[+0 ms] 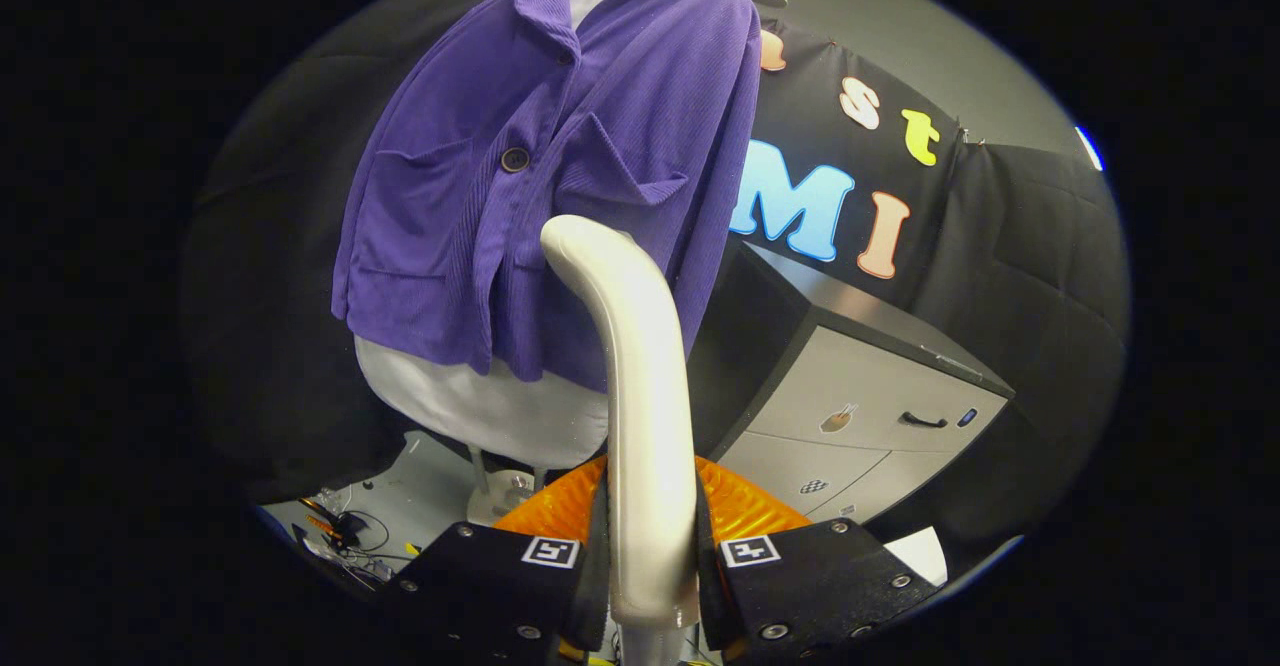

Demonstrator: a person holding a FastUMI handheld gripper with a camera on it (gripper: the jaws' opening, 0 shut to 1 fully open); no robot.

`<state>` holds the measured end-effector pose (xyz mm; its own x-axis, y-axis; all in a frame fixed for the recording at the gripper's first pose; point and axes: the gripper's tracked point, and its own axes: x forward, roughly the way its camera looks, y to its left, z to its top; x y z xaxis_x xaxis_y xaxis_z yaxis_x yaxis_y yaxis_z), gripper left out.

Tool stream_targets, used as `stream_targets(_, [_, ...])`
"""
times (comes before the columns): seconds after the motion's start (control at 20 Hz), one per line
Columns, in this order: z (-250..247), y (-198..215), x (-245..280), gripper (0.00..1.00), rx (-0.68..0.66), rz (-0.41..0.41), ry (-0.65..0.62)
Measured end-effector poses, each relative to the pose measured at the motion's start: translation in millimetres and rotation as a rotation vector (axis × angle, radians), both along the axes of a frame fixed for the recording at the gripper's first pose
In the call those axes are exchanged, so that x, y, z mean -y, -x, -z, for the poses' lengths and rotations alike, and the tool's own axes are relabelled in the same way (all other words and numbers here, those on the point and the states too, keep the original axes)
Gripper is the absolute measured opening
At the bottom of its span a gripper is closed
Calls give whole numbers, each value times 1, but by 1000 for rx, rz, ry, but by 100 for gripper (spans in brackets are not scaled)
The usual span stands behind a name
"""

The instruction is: Iron the clothes twice with a garment steamer, once on the left side and once on the right side.

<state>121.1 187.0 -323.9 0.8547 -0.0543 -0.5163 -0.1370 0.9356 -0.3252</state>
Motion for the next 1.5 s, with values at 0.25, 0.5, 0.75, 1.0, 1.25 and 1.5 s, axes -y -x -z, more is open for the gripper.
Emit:
stream_targets(0.25, [7, 0, 4, 37, -55, -17, 4])
stream_targets(0.5, [23, 24, 10, 37, -151, -56, -26])
stream_targets(0.75, [19, 67, -3, 37, -255, -131, -69])
stream_targets(1.0, [-28, 89, -30, 37, -226, -231, -97])
stream_targets(1.25, [-98, 83, -75, 37, -92, -365, -125])
stream_targets(1.5, [-170, 66, -116, 37, 58, -448, -152])
